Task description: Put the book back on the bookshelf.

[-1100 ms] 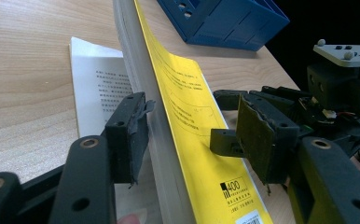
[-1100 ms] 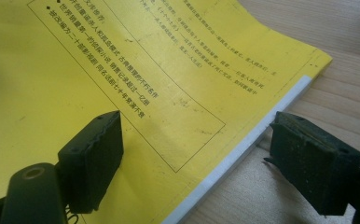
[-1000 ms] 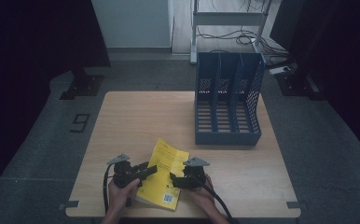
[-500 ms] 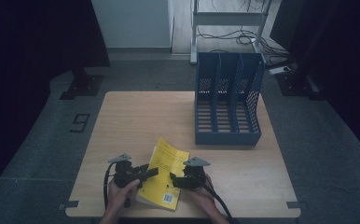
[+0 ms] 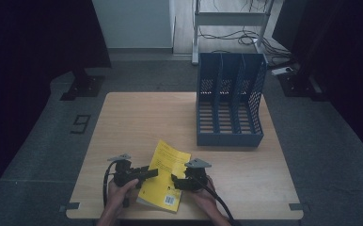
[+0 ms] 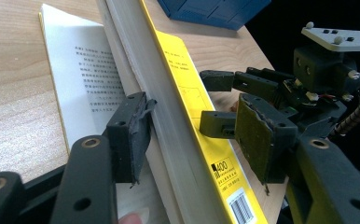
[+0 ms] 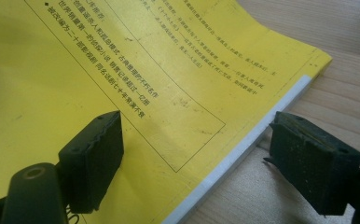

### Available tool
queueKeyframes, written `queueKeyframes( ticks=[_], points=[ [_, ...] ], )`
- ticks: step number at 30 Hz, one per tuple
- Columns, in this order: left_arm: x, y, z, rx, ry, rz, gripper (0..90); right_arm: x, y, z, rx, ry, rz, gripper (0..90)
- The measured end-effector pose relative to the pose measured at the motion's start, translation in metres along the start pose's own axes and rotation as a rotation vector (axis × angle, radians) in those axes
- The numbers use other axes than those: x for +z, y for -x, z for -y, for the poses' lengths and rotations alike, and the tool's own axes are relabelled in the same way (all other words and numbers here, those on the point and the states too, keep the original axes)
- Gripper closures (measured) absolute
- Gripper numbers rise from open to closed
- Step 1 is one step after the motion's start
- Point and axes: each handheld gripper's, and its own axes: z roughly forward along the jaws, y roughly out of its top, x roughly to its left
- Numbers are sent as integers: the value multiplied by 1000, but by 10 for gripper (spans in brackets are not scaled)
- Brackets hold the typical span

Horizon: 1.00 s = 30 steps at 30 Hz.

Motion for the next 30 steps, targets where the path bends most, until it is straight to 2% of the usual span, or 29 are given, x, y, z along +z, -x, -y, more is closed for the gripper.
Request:
queueKeyframes(
  ticks=[3,4,5,9,10,11,12,13,20,30],
  points=[
    [3,-1,0,8,-14,-11,473,0,0,0,0,0,0,171],
    [5,0,0,17,-25,-27,473,0,0,0,0,0,0,171],
    [6,2,-1,38,-43,-69,492,0,0,0,-1,0,1,171],
    [6,3,-1,66,-55,-119,536,0,0,0,-2,0,0,175],
    [6,3,-1,66,-55,-119,546,0,0,0,-2,0,0,175],
    [7,5,0,87,-62,-162,576,0,1,0,-3,-1,-2,178],
    [7,5,0,87,-62,-162,605,0,1,0,-3,-1,-2,178],
    [7,6,0,102,-65,-186,625,0,1,0,-3,-1,-2,179],
    [6,5,-1,115,-69,-185,652,-1,1,0,-3,0,-2,182],
    [8,-1,-1,106,-73,-207,598,-1,2,1,0,0,-5,198]
  ],
)
